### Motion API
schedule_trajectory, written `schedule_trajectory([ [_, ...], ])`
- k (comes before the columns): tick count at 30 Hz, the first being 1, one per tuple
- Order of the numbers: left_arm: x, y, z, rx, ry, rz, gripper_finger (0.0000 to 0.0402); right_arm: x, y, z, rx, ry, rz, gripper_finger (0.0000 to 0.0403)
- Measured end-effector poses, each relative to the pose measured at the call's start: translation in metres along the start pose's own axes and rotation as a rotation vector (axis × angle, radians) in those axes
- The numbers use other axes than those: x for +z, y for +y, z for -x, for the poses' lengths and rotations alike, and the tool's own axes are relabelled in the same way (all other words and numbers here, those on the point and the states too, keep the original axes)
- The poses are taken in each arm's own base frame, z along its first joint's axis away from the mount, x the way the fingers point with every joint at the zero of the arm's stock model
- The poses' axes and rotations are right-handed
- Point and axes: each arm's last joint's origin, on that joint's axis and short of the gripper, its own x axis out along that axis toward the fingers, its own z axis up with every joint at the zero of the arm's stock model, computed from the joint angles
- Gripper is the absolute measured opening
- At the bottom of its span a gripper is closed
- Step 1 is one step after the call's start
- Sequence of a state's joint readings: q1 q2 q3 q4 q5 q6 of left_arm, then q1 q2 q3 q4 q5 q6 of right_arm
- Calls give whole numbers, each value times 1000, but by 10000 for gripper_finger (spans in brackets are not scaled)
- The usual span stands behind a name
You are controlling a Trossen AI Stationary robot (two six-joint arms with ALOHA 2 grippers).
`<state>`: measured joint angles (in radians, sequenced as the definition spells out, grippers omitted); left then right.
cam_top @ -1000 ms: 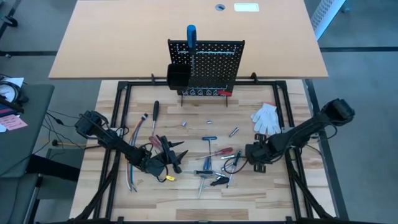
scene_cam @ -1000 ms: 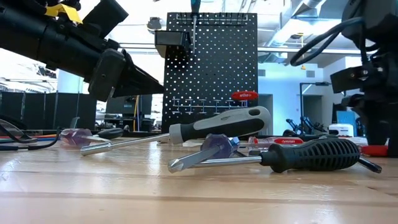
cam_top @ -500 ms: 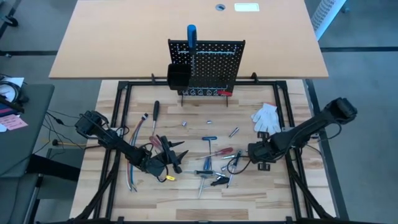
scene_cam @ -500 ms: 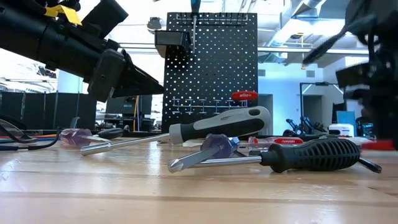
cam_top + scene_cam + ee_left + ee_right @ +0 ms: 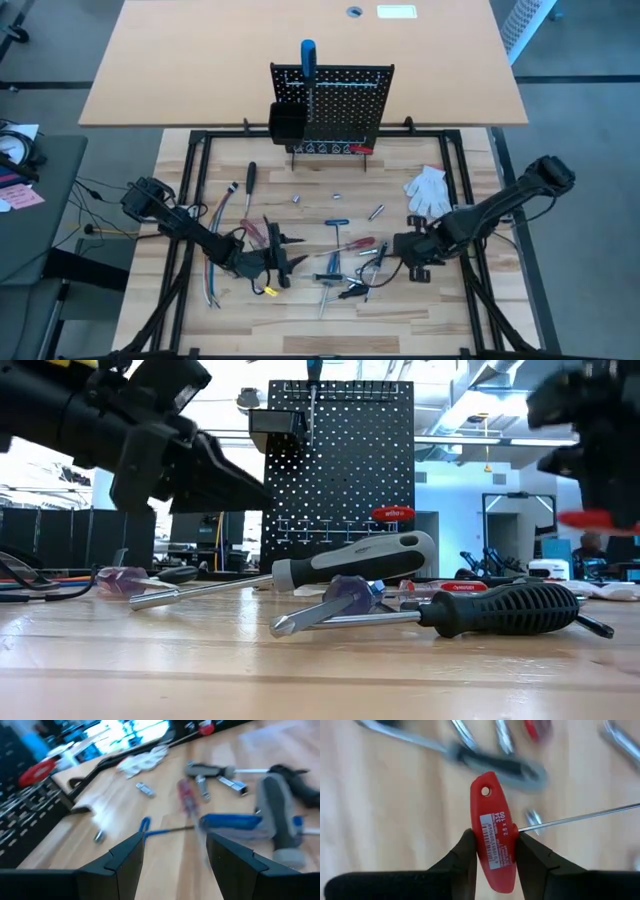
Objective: Hang tools onto peg board
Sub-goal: Hang the red allen wrench on the black pegboard
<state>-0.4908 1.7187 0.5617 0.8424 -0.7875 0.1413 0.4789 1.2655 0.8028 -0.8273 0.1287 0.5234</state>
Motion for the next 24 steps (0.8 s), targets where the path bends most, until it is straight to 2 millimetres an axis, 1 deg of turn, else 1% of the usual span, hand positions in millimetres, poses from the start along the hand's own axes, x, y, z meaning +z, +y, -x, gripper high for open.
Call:
schedule_trajectory([
  [3, 7, 1, -4, -76, -54, -44, 210, 7, 14, 4, 77, -106, 25, 103],
  [8, 29, -6, -19, -196, -131, -271, 210, 21, 43, 15, 274, -344, 111, 103],
  [10, 39, -10, -28, -201, -165, -342, 210, 26, 51, 20, 350, -417, 138, 103],
  [12, 51, -14, -39, -182, -195, -368, 210, 30, 56, 24, 424, -463, 153, 103],
  [16, 67, -21, -59, -148, -225, -417, 210, 34, 58, 27, 479, -502, 173, 103],
  [20, 74, -29, -74, -169, -238, -459, 210, 38, 54, 27, 489, -507, 182, 103],
  [24, 79, -31, -85, -151, -222, -422, 210, 45, 48, 23, 502, -512, 175, 103],
])
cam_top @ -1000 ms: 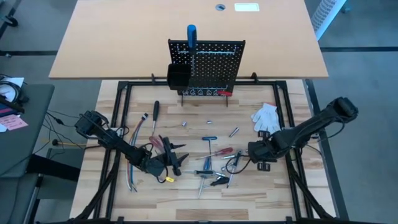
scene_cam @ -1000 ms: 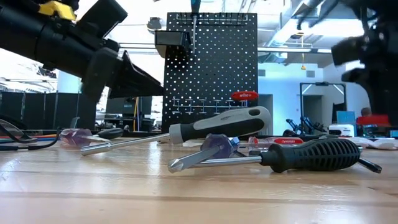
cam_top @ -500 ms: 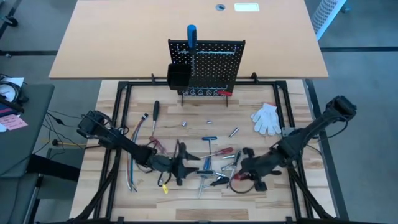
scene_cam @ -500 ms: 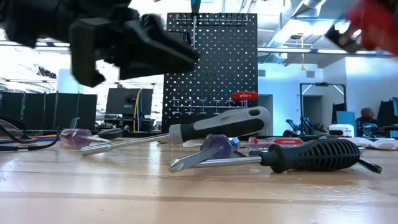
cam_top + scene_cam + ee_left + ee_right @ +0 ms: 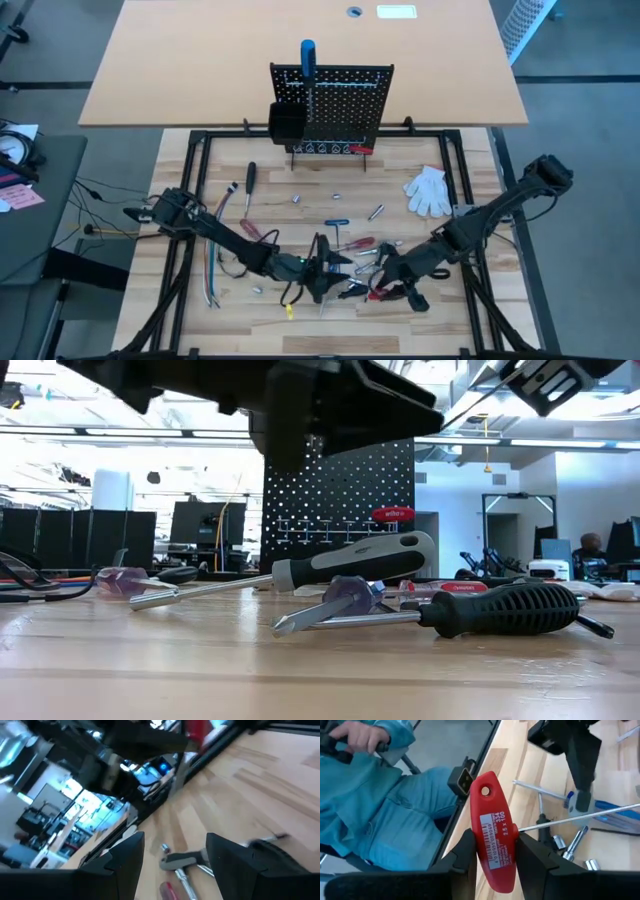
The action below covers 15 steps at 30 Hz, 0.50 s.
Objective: Hang tools onto peg board
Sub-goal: Hang the red allen wrench on the black pegboard
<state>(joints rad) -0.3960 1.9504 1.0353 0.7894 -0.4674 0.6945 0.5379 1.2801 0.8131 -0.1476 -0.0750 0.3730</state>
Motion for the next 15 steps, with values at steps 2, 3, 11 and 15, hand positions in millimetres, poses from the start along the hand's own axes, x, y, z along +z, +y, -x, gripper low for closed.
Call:
schedule_trajectory([
  [2, 0, 4, -3, 8, 4, 30, 210, 2, -4, -5, 15, -4, 13, 103],
  [3, 0, 5, -5, 7, 12, 42, 210, 3, -8, -9, 24, -11, 16, 103],
  [11, -4, -2, -5, -175, -8, 82, 168, 3, -34, -35, 38, 23, 12, 103],
  [15, -7, -4, -5, -195, 7, 109, 121, 5, -41, -38, 47, 18, 10, 103],
])
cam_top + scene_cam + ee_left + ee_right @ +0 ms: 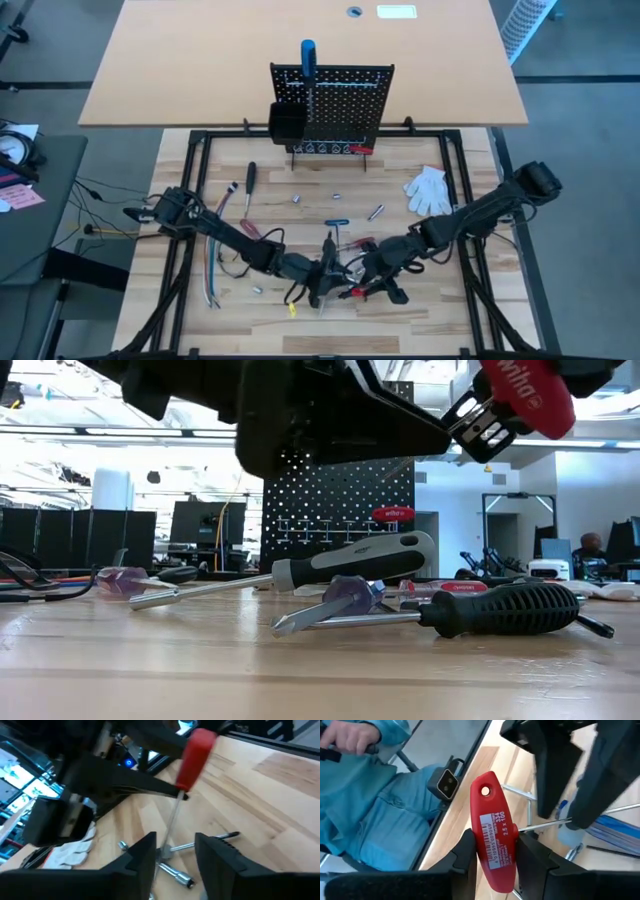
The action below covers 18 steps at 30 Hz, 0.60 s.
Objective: Hang tools onto peg board
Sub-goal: Hang the red allen wrench on the black pegboard
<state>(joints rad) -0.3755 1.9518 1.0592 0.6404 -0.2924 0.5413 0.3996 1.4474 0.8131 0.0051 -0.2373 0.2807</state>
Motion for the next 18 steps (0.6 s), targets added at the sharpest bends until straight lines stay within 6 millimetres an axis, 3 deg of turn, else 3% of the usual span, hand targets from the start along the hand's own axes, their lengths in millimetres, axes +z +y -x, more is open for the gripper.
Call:
schedule_trajectory([
  [12, -3, 4, -1, 6, 15, 21, 11, 6, -3, 3, 3, -44, 0, 104],
  [14, -3, 3, -1, 3, 17, 51, 5, 7, -5, 4, -3, -50, -6, 121],
  [18, -5, 3, 2, -3, 44, 163, 2, 10, -16, 7, -22, -62, -97, 195],
])
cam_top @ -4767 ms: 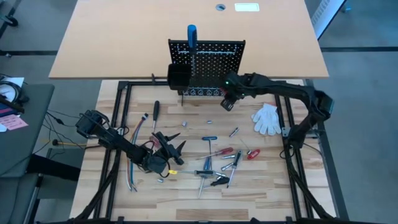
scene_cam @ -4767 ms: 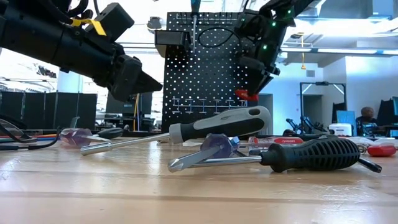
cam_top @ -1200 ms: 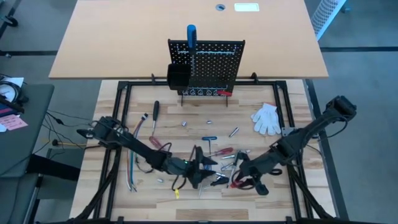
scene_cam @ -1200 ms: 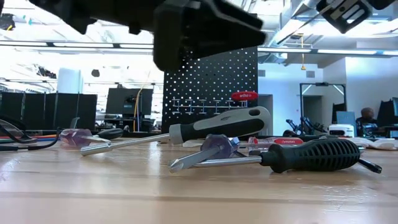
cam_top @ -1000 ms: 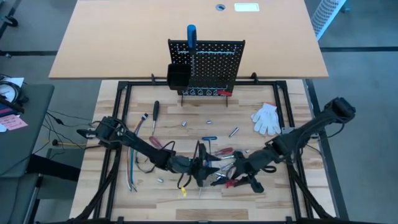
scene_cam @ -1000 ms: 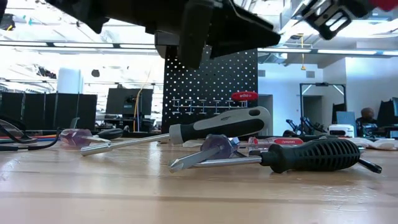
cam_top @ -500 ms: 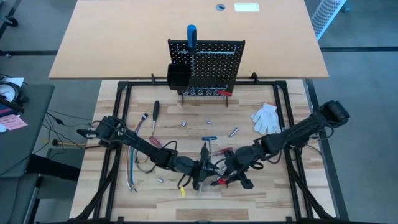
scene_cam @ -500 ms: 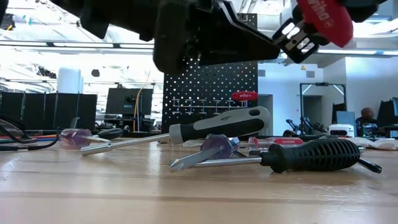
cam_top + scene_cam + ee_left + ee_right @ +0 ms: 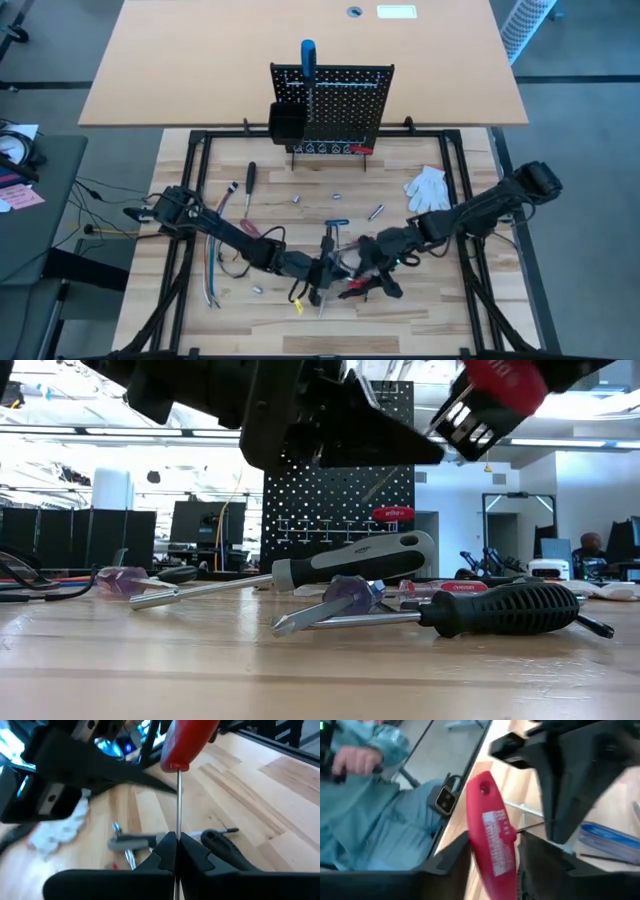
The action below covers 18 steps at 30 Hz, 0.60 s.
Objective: Hang tools onto peg board
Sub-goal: Hang the red allen wrench on the black pegboard
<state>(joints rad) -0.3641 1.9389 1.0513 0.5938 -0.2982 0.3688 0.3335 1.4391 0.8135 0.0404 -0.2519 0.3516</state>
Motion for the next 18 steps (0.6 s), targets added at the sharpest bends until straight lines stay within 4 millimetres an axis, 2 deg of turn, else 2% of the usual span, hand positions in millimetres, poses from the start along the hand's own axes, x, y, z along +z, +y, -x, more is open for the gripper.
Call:
schedule_trajectory([
  [4, -6, 5, 15, 92, 10, 115, 1, 4, -8, 9, -66, -21, -27, 246],
  [8, -22, 9, 40, 178, -64, 258, 1, 3, -5, 19, -301, -63, 74, 253],
  [12, -42, 18, 62, 216, -181, 425, 1, 2, 6, 20, -595, -128, 258, 249],
  [18, -55, 34, 73, 193, -316, 603, 0, 6, 24, -2, -931, -229, 630, 241],
])
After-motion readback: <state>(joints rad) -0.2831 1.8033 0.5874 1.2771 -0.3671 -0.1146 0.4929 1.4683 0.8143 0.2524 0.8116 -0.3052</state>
